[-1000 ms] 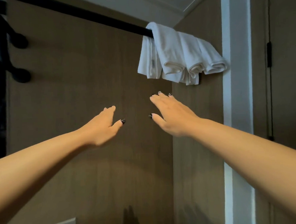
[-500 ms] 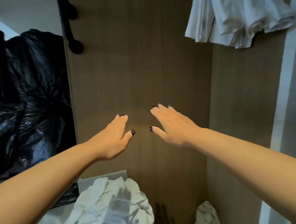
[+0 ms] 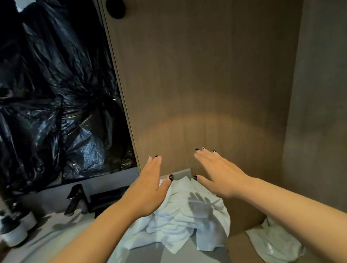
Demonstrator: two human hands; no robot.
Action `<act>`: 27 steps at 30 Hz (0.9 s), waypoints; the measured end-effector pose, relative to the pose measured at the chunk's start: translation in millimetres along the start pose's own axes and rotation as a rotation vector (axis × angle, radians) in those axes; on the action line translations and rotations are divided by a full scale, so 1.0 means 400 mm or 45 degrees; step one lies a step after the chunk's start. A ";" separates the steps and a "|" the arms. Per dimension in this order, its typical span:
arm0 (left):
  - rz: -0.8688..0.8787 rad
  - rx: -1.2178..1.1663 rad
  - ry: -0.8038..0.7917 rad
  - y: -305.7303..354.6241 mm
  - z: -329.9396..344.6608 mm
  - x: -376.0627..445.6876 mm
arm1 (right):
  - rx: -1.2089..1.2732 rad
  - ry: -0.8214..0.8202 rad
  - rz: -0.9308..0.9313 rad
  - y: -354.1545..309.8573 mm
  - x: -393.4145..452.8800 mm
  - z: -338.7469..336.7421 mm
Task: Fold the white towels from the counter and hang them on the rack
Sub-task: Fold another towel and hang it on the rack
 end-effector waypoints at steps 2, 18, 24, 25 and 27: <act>-0.035 -0.030 -0.038 -0.040 0.037 0.009 | 0.032 -0.038 0.032 0.012 0.018 0.055; -0.549 -0.282 -0.150 -0.291 0.404 0.274 | 0.308 -0.419 0.069 0.203 0.231 0.421; -0.797 -0.195 -0.083 -0.361 0.512 0.322 | 0.341 -0.546 -0.018 0.220 0.287 0.526; -0.823 -0.184 -0.047 -0.367 0.526 0.324 | 0.336 -0.562 -0.028 0.222 0.289 0.540; -0.872 -0.213 0.115 -0.373 0.536 0.325 | 0.351 -0.557 -0.025 0.227 0.291 0.559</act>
Point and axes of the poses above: each hand's wrist, its own x-axis towards the middle knuckle, its own z-axis out of the palm, y = z × x, the point moved 3 cm from there along x, towards the middle knuckle, and after that the axes turned 3 degrees about -z, right-handed, at the moved point
